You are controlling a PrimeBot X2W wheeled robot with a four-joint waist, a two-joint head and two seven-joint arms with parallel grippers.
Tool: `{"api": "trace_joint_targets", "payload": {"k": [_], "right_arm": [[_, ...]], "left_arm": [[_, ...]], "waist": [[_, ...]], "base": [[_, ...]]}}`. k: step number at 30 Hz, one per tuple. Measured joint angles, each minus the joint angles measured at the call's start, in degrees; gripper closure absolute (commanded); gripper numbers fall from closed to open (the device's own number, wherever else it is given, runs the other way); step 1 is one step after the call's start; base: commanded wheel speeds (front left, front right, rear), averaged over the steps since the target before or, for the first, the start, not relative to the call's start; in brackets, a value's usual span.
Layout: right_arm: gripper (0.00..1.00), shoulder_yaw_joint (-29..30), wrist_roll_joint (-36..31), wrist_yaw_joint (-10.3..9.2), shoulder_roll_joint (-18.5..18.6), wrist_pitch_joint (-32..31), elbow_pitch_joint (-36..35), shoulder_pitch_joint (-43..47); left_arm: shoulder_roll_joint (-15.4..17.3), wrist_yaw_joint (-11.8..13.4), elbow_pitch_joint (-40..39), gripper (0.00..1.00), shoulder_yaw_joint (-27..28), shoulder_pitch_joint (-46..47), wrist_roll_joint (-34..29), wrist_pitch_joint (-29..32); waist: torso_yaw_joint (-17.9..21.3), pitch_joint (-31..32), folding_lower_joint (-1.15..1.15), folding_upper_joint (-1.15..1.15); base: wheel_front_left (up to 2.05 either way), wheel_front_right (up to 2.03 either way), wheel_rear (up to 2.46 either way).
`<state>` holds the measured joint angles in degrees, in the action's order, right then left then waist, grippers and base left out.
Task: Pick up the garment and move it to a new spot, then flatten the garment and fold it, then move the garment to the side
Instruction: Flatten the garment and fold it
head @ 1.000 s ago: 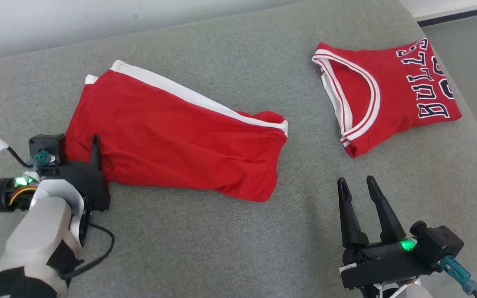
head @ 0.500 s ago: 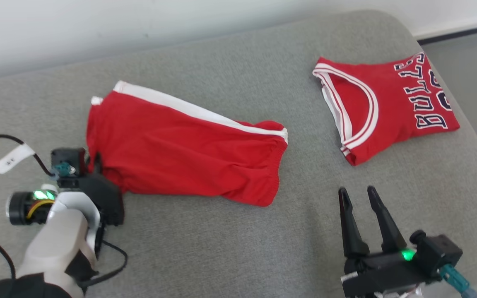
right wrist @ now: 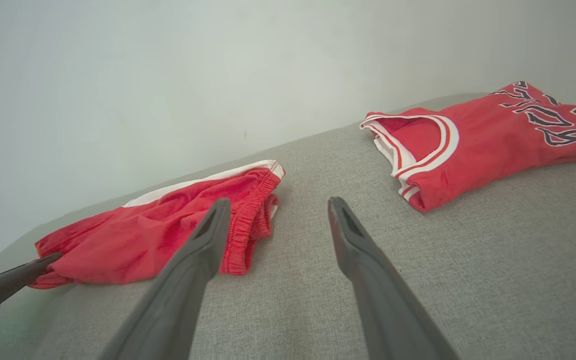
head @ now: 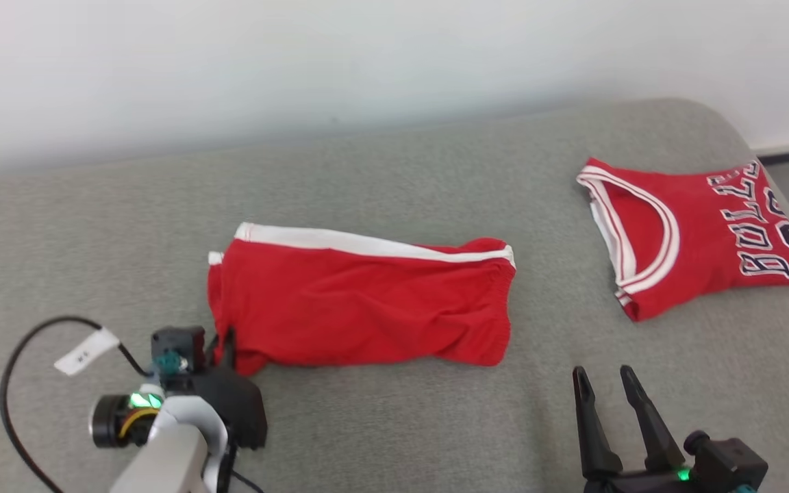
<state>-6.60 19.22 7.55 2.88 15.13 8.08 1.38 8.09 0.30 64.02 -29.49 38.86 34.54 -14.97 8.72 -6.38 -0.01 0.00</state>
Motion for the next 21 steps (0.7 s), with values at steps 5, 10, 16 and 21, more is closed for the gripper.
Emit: {"api": "trace_joint_targets", "payload": {"k": [5,10,16,21], "right_arm": [[0.0,0.4,-0.4,0.0,0.0,0.0,0.2,2.3],[0.0,0.4,-0.5,0.0,0.0,0.0,0.2,3.4],[0.0,0.1,-0.4,0.0,0.0,0.0,0.6,3.4],[0.0,0.4,-0.4,0.0,0.0,0.0,0.4,3.1]], "left_arm": [[0.2,1.5,-5.1,1.0,0.4,-5.1,-0.8,-0.1],[0.6,3.0,-10.7,1.0,1.9,-9.3,-0.8,-0.1],[2.4,4.6,-16.4,0.0,3.0,-12.5,-2.6,-0.1],[2.9,6.0,-23.8,0.0,5.4,-15.3,-4.4,-0.1]], "waist": [[-2.4,1.7,0.0,0.0],[-3.2,2.8,0.0,0.0],[-3.0,2.2,0.01,0.0],[-3.1,2.2,0.01,0.0]], "base": [[0.0,0.0,0.0],[0.0,0.0,0.0],[0.0,0.0,0.0],[0.0,0.0,0.0]]}}
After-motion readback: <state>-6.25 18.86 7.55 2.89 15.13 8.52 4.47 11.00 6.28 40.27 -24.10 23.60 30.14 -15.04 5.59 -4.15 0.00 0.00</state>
